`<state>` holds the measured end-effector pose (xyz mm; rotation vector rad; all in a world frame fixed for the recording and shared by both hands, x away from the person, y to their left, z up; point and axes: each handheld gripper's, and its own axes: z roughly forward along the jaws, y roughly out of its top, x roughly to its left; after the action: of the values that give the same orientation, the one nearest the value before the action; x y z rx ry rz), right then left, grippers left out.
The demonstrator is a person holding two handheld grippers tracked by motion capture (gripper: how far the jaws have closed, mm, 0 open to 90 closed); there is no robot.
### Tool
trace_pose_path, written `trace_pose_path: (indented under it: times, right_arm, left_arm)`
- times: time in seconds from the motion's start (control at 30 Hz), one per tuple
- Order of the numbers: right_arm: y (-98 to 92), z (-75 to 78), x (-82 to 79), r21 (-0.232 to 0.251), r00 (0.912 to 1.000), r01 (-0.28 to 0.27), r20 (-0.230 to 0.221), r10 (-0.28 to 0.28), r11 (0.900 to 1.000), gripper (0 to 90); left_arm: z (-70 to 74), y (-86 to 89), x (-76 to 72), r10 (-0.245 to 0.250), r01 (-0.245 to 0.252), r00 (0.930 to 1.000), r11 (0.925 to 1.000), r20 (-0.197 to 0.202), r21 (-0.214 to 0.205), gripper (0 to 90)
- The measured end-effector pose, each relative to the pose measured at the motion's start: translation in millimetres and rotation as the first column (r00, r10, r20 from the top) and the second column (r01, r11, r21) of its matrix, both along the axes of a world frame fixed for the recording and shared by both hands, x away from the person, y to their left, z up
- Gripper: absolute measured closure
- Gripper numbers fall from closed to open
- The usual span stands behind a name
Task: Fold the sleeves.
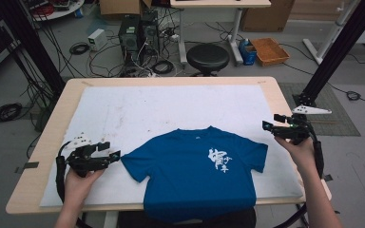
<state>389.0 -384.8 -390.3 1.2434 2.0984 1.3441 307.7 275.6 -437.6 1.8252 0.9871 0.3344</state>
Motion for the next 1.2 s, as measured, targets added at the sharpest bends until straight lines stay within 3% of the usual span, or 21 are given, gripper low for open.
trace_pose_path:
  times: [0.17,0.2,0.37,0.6,0.9,1.07,1.1,1.2]
  right_arm:
    - [-0.1,-0.6,0.1,-0.006,1.0000,-0.003,0.002,0.003,1.0000,27.2]
    - [-0.3,-0.7,0.1,-0.008,1.0000,0.000,0.003,0.000,1.0000,27.3]
    - [-1.3,-0.6,-0.3,-0.012,1.0000,0.003,0.006,-0.003,0.9999,28.5]
    - [-1.3,-0.9,-0.4,-0.013,1.0000,0.005,0.004,-0.005,0.9999,28.6]
    - [-0.6,-1.2,-0.4,-0.017,1.0000,0.006,0.004,-0.006,0.9998,28.7]
    - [-1.3,-1.3,-0.4,-0.013,1.0000,0.008,0.001,-0.008,0.9999,29.1]
    - [-1.4,-1.5,-0.3,-0.014,1.0000,0.007,0.001,-0.007,0.9999,29.6]
    - [-1.1,-1.6,-0.3,-0.013,1.0000,0.003,0.003,-0.002,0.9999,29.7]
  left_arm:
    - [-1.4,-6.2,2.1,-0.002,0.003,0.9998,0.9990,-0.021,0.045,36.0]
    - [-1.6,-6.8,2.3,-0.002,0.004,0.9996,0.9987,-0.027,0.050,41.8]
    - [-2.7,-11.6,4.2,0.000,0.007,0.9974,0.9957,-0.072,0.092,52.2]
    - [-4.5,-20.3,7.5,0.000,0.023,0.9923,0.9823,-0.124,0.186,63.3]
    - [-5.3,-26.7,12.3,-0.003,0.036,0.9881,0.9766,-0.154,0.212,73.1]
    - [-4.1,-26.5,10.4,-0.025,0.057,0.9869,0.9775,-0.160,0.203,83.3]
    - [-4.3,-26.5,10.0,-0.031,0.061,0.9867,0.9806,-0.160,0.186,86.7]
    - [-4.2,-26.3,10.1,-0.035,0.064,0.9859,0.9823,-0.164,0.176,87.7]
